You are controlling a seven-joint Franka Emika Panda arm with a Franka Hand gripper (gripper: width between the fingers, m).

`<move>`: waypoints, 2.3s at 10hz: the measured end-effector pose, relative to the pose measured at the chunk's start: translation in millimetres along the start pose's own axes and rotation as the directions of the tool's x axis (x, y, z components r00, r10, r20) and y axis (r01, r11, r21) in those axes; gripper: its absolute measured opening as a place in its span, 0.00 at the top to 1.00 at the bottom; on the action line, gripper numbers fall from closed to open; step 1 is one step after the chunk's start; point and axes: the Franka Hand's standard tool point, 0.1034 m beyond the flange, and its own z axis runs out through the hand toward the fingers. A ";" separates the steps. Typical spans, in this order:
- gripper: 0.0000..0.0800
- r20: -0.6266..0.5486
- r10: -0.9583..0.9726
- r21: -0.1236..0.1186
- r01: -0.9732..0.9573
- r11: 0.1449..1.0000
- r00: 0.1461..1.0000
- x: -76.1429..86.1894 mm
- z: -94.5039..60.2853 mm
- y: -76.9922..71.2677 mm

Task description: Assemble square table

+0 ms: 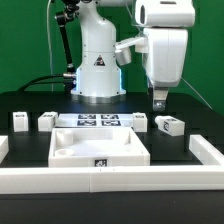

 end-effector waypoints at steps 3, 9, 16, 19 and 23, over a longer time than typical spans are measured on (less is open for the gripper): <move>0.19 -0.001 -0.145 -0.008 0.145 0.989 0.989 -32.7 16.8 -33.3; 0.19 -0.005 -0.074 0.007 0.074 0.997 0.997 -36.7 23.6 -51.0; 0.19 -0.035 -0.031 0.063 0.033 0.997 0.999 -63.0 76.3 -117.6; 0.22 -0.039 -0.017 0.073 0.019 0.997 0.999 -64.3 82.8 -118.6; 0.69 -0.041 -0.013 0.077 0.016 0.997 0.999 -64.3 84.6 -119.8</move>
Offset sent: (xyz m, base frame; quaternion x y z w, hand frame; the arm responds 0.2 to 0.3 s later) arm -0.0058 -0.0125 -0.0058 0.0477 -0.0026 0.0351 0.9982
